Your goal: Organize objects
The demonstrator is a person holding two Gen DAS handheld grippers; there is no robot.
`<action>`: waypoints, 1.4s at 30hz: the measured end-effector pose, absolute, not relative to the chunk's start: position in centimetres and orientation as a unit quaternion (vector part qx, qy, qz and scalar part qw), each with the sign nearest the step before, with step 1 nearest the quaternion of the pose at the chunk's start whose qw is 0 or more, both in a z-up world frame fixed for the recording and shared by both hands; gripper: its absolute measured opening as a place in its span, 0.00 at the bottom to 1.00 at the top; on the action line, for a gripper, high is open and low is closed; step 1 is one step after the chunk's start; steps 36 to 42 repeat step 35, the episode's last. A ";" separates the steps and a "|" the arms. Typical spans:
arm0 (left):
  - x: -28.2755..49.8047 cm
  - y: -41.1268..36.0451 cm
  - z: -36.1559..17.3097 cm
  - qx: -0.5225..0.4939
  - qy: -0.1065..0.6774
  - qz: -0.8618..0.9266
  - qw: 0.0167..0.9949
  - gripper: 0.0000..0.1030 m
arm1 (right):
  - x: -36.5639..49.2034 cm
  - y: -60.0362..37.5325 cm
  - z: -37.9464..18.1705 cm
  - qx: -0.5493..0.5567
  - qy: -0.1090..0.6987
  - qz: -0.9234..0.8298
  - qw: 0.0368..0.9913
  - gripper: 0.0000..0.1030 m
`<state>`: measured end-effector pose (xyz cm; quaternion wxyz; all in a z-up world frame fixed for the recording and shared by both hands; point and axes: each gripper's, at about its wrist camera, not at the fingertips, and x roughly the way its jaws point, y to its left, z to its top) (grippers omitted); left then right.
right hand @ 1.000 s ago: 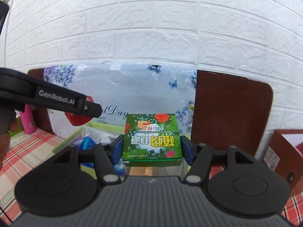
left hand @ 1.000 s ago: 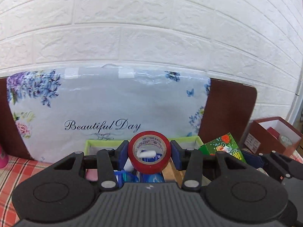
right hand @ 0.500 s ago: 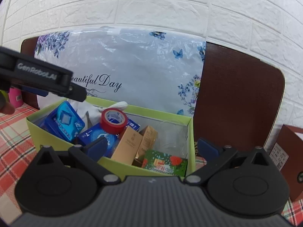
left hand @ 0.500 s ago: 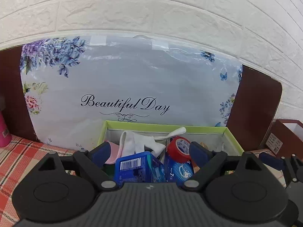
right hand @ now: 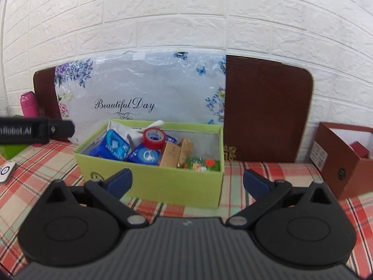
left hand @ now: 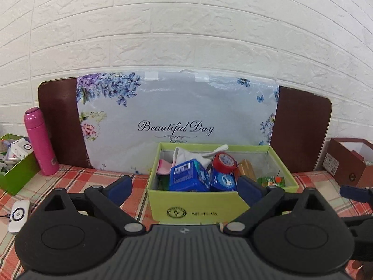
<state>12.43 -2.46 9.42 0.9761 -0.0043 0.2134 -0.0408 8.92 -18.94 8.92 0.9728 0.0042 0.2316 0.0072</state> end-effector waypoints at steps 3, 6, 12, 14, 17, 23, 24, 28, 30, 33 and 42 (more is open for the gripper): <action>10.5 -2.5 8.2 -0.001 0.239 -0.036 0.970 0.96 | 7.0 -18.8 8.2 0.015 0.244 -0.003 0.970 1.00; 9.3 -2.6 7.0 0.004 0.260 -0.034 0.965 0.96 | 5.6 -18.6 7.3 0.018 0.261 -0.008 0.965 1.00; 7.9 -2.8 4.8 0.031 0.290 -0.017 0.957 0.96 | 3.6 -18.6 5.7 0.009 0.271 -0.033 0.962 1.00; 7.9 -2.7 4.3 0.033 0.299 -0.012 0.954 0.96 | 3.4 -18.9 5.4 0.015 0.274 -0.033 0.961 1.00; 7.9 -2.7 3.5 0.038 0.311 -0.007 0.950 0.96 | 3.2 -19.0 5.0 0.017 0.277 -0.032 0.960 1.00; 8.4 -2.8 2.7 0.045 0.322 -0.001 0.946 0.96 | 3.6 -18.9 4.9 0.018 0.278 -0.027 0.960 1.00; 8.4 -2.7 2.6 0.046 0.323 0.000 0.945 0.96 | 3.7 -18.9 4.9 0.017 0.279 -0.027 0.960 1.00; 8.8 -2.3 2.3 0.042 0.329 0.006 0.944 0.96 | 4.2 -18.8 4.7 0.017 0.283 -0.025 0.959 1.00; 8.9 -2.1 2.2 0.039 0.330 0.005 0.943 0.96 | 4.4 -18.7 4.6 0.016 0.286 -0.023 0.958 1.00; 8.8 -2.0 2.2 0.038 0.325 -0.001 0.945 0.96 | 4.8 -18.3 4.4 0.010 0.288 -0.023 0.957 1.00; 8.9 -2.2 2.3 0.037 0.325 -0.005 0.945 0.96 | 4.9 -18.2 4.4 0.009 0.289 -0.022 0.957 1.00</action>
